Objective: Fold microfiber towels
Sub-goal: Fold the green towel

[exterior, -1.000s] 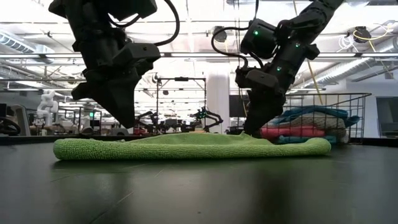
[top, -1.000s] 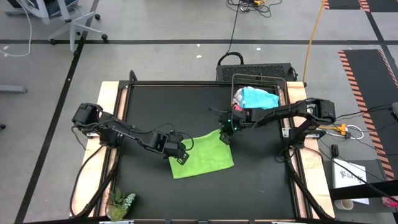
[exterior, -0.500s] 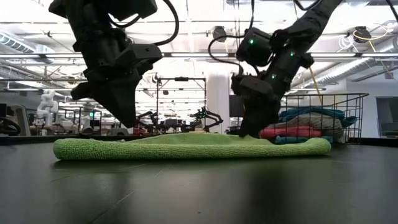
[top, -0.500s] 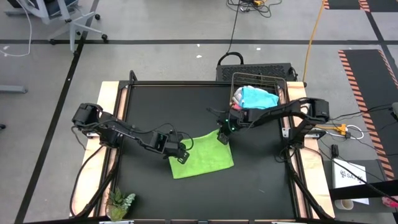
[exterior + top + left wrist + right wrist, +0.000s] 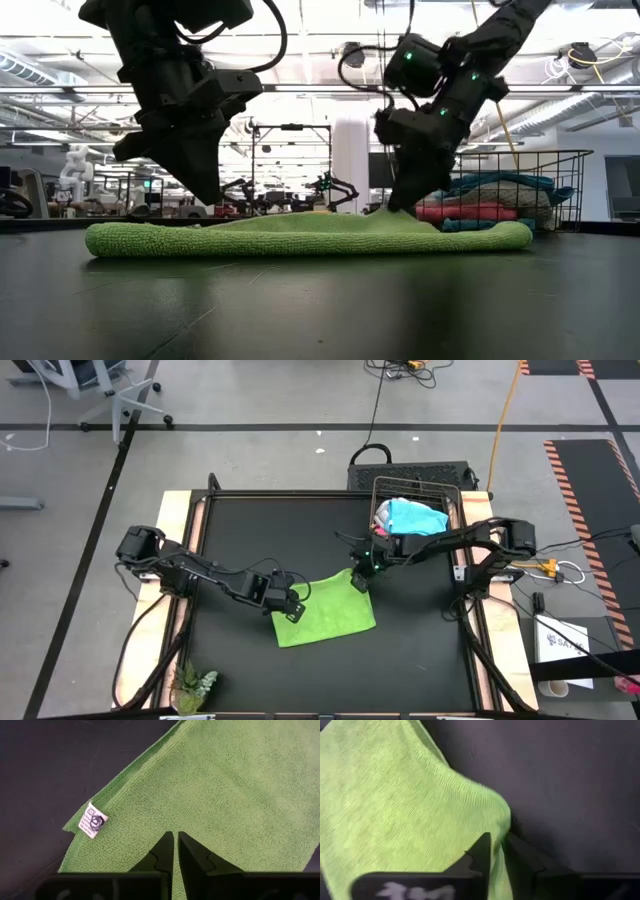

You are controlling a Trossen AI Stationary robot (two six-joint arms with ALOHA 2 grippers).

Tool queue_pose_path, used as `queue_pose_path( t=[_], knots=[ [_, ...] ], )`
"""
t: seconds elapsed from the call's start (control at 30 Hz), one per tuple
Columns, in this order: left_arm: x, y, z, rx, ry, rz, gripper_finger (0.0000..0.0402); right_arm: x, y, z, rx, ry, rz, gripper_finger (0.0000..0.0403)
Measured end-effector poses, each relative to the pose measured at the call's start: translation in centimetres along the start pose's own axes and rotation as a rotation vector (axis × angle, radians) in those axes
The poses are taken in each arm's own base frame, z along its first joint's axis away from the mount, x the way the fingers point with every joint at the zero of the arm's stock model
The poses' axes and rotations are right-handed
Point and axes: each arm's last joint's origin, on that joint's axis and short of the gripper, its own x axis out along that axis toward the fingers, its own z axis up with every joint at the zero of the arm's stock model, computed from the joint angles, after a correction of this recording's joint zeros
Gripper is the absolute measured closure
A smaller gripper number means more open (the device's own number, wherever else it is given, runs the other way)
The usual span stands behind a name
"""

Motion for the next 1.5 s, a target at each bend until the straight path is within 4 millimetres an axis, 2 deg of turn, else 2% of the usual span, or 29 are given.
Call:
queue_pose_path(
  t=[0.1,0.17,0.37,0.7,0.97,1.2,1.33,1.5],
  knots=[
    [0.0,0.0,0.0,-0.005,0.000,0.000,0.0376,-1.2,0.3,-0.1,-0.005,0.006,0.001,0.0390],
    [0.0,0.0,0.0,-0.007,0.000,0.000,0.0376,-1.9,0.4,-0.4,-0.005,0.028,-0.006,0.0398],
    [0.0,0.0,0.0,-0.016,0.000,0.000,0.0376,-2.4,0.2,-2.1,0.002,0.174,-0.092,0.0400],
    [0.0,0.0,0.0,-0.027,0.000,0.000,0.0376,-1.9,0.1,-2.1,-0.035,0.111,-0.121,0.0399],
    [0.0,0.1,0.0,-0.025,-0.021,0.013,0.0376,-3.0,1.1,-1.4,-0.099,0.078,-0.142,0.0402],
    [0.5,0.1,0.1,-0.029,-0.038,0.034,0.0376,-3.8,1.3,-2.8,-0.145,0.147,-0.286,0.0402],
    [0.6,0.2,0.1,-0.029,-0.033,0.037,0.0376,-4.3,1.5,-3.6,-0.134,0.203,-0.312,0.0402],
    [0.6,0.2,0.1,-0.029,-0.033,0.037,0.0376,-4.4,1.6,-3.5,-0.140,0.187,-0.310,0.0403]
  ],
)
